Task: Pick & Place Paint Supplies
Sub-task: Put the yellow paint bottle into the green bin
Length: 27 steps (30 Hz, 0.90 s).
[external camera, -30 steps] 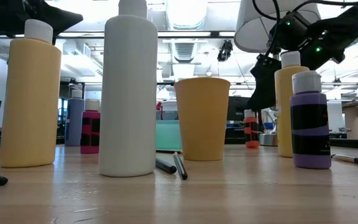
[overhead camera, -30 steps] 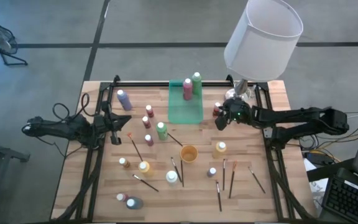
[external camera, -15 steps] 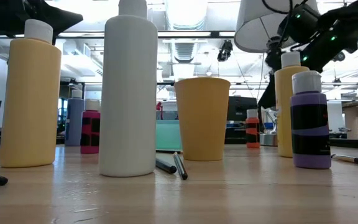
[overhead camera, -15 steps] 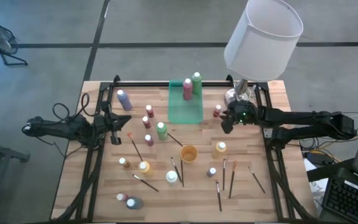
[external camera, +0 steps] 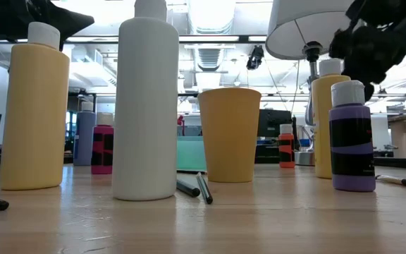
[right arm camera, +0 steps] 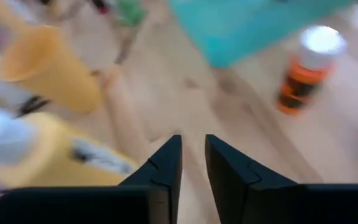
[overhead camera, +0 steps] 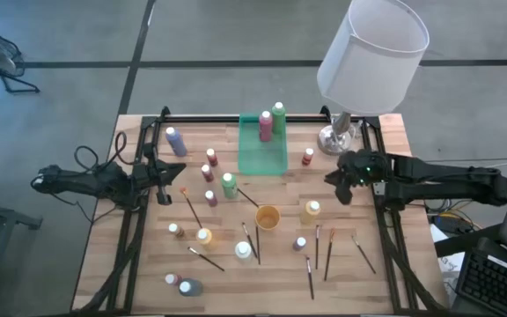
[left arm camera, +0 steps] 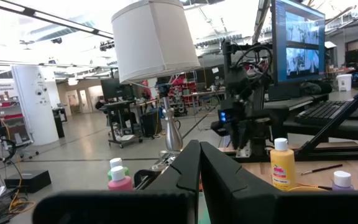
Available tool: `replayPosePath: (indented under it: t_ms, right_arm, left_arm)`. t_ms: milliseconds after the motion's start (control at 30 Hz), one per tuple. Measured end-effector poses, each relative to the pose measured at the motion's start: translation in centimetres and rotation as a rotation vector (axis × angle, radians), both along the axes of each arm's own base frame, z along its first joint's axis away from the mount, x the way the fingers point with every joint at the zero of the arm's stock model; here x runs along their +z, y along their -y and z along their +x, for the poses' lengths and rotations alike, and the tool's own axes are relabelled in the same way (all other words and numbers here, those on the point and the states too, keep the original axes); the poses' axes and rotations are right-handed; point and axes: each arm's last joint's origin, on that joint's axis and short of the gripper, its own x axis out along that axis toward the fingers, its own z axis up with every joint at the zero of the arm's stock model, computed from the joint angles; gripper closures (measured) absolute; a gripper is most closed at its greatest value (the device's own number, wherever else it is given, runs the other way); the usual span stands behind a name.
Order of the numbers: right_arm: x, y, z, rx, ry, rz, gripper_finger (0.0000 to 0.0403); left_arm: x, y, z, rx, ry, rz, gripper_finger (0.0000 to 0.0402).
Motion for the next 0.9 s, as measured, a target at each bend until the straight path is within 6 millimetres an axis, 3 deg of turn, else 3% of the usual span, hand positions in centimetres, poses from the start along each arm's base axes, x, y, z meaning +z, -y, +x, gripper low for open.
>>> replayPosePath:
  t_ms: [500, 900]
  right_arm:
    - [0.5, -4.0, -0.3, 0.267, 0.047, 0.017, 0.0392]
    - [0.5, -5.4, -0.6, 0.331, 0.047, 0.069, 0.039]
  left_arm:
    - [0.0, 0.0, 0.0, 0.0, 0.0, 0.0, 0.0385]
    - [0.0, 0.0, 0.0, 0.0, 0.0, 0.0, 0.0385]
